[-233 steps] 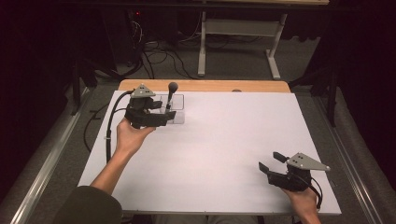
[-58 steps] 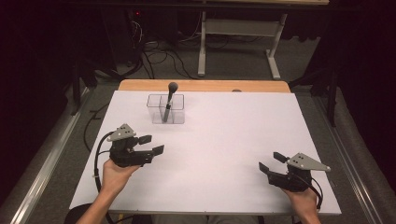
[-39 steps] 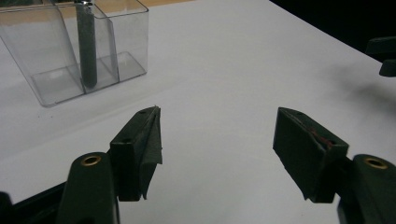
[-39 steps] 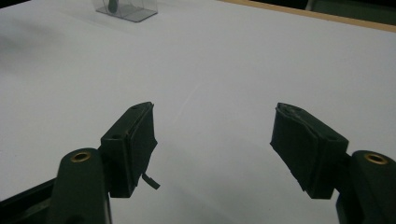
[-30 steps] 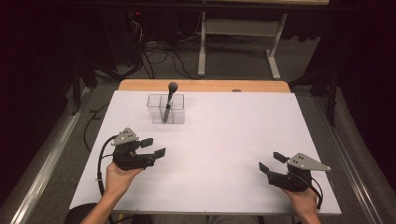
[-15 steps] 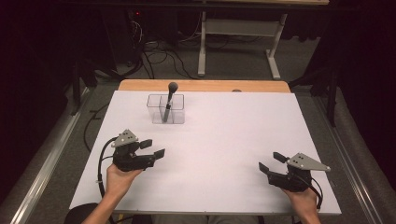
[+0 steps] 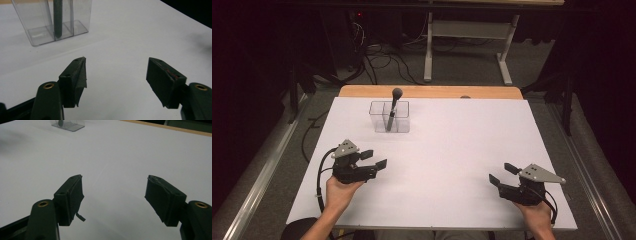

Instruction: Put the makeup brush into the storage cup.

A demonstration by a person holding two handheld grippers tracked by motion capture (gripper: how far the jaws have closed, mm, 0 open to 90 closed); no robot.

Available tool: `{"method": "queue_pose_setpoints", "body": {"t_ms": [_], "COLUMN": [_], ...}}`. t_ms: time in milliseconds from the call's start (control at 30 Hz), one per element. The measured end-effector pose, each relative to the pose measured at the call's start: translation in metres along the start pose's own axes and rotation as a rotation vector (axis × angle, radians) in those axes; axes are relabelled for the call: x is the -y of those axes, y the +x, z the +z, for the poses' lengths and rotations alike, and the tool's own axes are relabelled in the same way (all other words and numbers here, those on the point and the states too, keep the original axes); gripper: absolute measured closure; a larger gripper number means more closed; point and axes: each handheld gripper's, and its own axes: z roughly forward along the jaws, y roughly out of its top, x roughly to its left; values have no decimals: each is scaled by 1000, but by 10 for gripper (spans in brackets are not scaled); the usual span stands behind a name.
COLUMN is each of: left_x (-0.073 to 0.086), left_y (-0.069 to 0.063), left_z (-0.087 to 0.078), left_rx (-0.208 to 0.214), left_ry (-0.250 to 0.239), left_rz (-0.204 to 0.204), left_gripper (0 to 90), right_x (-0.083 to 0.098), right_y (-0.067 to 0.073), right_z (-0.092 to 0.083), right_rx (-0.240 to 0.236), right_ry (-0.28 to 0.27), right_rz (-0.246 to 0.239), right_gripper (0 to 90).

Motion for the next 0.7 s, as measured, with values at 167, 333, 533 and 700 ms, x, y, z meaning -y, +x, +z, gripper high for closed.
{"method": "queue_pose_setpoints", "body": {"t_ms": [167, 333, 533, 700], "left_x": [2, 4, 4, 7], "left_y": [0, 1, 1, 3], "left_z": [2, 4, 4, 6], "left_rx": [-6, -10, -8, -17], "left_ry": [4, 8, 8, 18], "left_rz": [0, 2, 0, -8], "left_gripper": [326, 326, 326, 327], "right_x": [0, 0, 0, 0], "right_y": [0, 1, 1, 1], "right_z": [0, 0, 1, 1], "right_rx": [1, 0, -1, 0], "right_ry": [2, 6, 10, 13], "right_rz": [0, 3, 4, 1], "right_gripper": [321, 321, 321, 320]}}
